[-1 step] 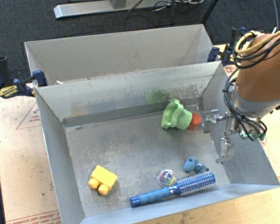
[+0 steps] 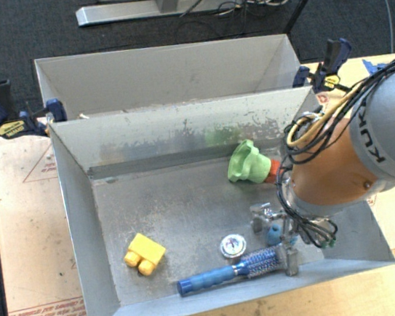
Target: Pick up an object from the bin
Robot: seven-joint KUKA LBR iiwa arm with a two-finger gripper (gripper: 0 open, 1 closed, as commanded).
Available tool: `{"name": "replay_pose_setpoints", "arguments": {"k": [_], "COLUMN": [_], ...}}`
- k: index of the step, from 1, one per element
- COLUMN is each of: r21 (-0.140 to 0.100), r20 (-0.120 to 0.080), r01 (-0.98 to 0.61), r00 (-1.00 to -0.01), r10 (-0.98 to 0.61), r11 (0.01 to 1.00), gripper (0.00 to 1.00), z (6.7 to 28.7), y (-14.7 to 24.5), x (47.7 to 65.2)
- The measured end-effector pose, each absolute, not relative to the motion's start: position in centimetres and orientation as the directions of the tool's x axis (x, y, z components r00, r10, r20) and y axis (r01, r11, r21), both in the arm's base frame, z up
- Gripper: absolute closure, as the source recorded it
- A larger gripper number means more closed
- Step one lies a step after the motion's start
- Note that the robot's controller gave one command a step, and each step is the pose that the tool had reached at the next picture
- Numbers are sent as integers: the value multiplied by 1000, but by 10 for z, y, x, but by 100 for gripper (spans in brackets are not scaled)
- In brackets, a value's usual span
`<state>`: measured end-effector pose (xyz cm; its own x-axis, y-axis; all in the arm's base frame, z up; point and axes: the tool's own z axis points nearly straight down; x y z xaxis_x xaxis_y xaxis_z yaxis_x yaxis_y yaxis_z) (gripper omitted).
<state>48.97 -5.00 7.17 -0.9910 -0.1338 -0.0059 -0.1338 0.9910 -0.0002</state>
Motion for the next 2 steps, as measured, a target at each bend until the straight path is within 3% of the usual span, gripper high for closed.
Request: {"name": "replay_pose_setpoints", "arguments": {"k": [1,2], "r21": [-1,0], "r20": [-10,-7], "r01": [-135,-164], "r00": [-991,-986], "r10": [-135,-164], "r11": [991,986], "gripper": [100,100], "z": [74,127], "y": [-50,-25], "x": [491,490]}}
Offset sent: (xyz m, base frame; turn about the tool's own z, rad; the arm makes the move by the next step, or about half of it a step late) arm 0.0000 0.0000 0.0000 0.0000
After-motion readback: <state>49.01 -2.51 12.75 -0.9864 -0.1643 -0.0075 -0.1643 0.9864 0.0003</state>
